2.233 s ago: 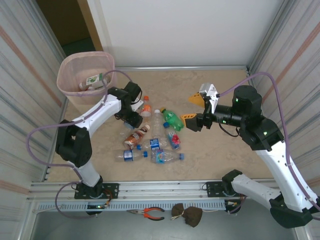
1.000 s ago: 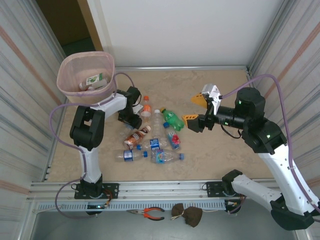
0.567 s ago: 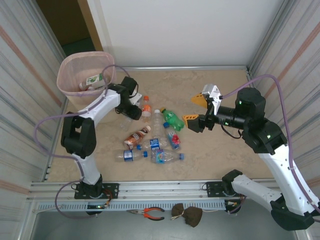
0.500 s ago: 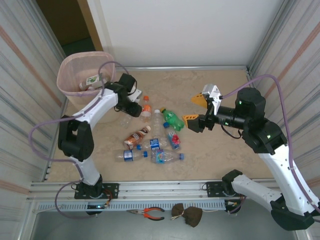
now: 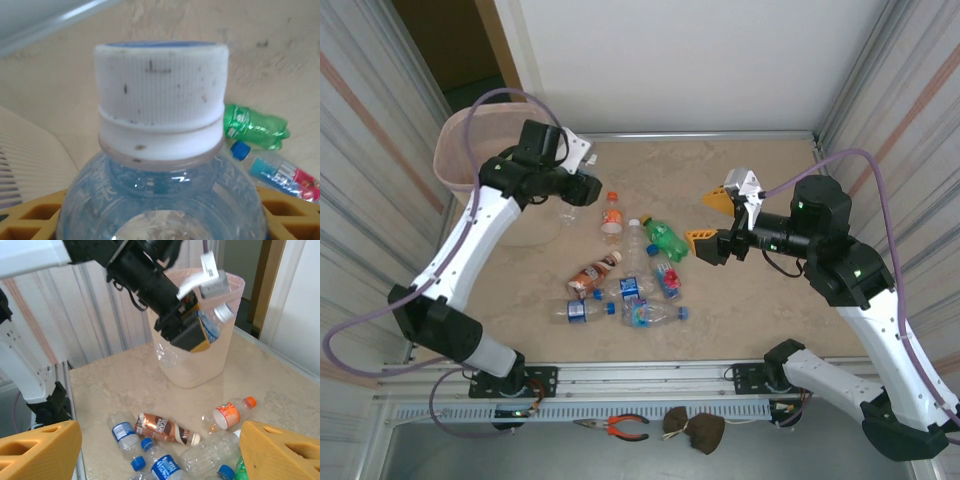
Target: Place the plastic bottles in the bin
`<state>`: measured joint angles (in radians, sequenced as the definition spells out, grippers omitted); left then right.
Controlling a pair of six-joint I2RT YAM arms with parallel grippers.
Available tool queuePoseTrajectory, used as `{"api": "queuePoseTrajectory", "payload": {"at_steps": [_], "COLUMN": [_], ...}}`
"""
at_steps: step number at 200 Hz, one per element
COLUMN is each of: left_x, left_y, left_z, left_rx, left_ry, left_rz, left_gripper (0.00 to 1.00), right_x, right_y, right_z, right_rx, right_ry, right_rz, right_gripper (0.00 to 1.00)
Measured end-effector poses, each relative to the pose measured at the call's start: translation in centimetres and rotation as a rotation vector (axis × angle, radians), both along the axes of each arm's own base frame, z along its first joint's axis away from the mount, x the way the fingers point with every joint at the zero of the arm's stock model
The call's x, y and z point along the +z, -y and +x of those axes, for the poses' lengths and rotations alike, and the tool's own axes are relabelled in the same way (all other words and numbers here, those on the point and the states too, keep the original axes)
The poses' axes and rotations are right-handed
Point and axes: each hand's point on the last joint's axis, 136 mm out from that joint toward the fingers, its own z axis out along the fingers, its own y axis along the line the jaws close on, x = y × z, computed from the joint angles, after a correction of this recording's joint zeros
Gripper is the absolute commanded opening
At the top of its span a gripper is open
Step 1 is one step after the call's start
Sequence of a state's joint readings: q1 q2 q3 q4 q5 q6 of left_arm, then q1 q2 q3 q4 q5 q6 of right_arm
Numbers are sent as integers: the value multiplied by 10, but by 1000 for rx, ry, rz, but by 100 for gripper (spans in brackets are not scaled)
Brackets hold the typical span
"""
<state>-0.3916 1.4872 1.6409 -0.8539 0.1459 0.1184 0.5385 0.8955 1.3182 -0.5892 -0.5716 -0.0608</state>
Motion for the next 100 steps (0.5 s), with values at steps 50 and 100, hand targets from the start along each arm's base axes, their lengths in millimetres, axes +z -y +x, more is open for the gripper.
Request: {"api": "queuePoseTrajectory", "payload": {"at_steps": [50, 100], "left_x": [73, 139], "left_y": [-2, -41], "left_z": [-3, 7], "left_rx": [-3, 81], "left_ry": [191, 355], "left_rz": [-70, -78], "left_gripper": [62, 61], "right_x": [2, 3], "right_y": [1, 2], "right_z": [-2, -4], "right_rx": [0, 0], "right_ry": [6, 12], "right_rz": [4, 7], "right_gripper": [81, 81]}}
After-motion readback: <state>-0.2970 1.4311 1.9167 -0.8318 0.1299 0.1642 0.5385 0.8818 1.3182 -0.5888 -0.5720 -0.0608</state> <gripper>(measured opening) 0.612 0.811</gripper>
